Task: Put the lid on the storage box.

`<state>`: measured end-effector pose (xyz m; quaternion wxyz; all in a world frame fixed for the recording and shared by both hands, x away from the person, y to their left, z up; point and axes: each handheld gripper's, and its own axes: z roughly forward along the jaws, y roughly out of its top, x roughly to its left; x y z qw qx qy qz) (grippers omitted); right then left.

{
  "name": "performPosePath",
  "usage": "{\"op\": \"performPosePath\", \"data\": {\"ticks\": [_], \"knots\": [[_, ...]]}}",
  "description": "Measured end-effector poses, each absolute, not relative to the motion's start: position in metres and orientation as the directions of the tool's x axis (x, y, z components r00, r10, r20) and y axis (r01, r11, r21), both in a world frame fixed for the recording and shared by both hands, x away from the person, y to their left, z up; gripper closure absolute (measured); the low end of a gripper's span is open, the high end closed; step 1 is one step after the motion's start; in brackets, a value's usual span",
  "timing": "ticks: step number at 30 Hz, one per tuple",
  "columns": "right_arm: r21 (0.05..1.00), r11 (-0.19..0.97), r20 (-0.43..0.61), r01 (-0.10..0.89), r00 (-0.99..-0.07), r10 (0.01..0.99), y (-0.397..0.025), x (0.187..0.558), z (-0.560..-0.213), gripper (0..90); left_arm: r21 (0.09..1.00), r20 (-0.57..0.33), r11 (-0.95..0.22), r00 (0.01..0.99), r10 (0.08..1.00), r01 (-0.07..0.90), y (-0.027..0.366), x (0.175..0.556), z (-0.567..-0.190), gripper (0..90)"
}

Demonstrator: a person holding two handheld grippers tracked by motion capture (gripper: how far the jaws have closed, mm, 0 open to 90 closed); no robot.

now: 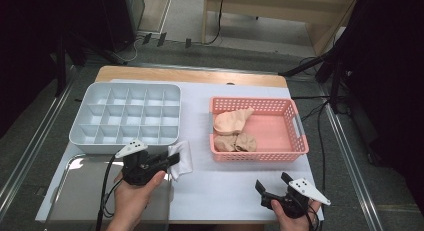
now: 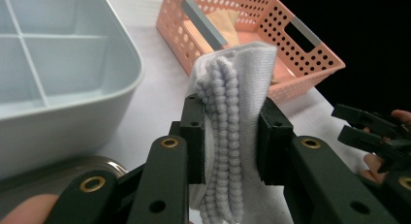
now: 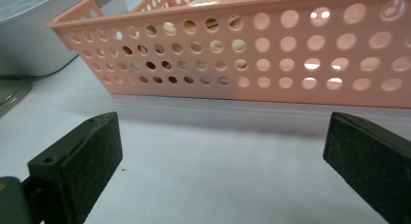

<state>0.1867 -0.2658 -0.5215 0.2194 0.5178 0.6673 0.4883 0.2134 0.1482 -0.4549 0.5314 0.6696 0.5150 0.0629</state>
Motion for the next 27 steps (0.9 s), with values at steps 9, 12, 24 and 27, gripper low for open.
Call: {"op": "performPosePath", "data": {"ticks": [9, 12, 24, 27], "knots": [[0.873, -0.013, 0.221, 0.487, -0.372, 0.901, -0.262, 0.185, -0.522, 0.6, 0.795, -0.449, 0.115, 0.45, 0.772, 0.596, 0.165, 0.217, -0.441, 70.5], [0.875, -0.006, 0.216, 0.485, -0.379, 0.9, -0.261, 0.185, -0.523, 0.6, 0.8, -0.443, 0.118, 0.445, 0.778, 0.589, 0.169, 0.22, -0.438, 70.5], [0.871, -0.001, 0.217, 0.491, -0.383, 0.898, -0.258, 0.184, -0.525, 0.6, 0.805, -0.443, 0.148, 0.417, 0.794, 0.575, 0.183, 0.235, -0.429, 70.5], [0.872, 0.005, 0.212, 0.489, -0.387, 0.897, -0.258, 0.184, -0.525, 0.6, 0.806, -0.444, 0.153, 0.412, 0.796, 0.572, 0.185, 0.24, -0.428, 70.5]]}}
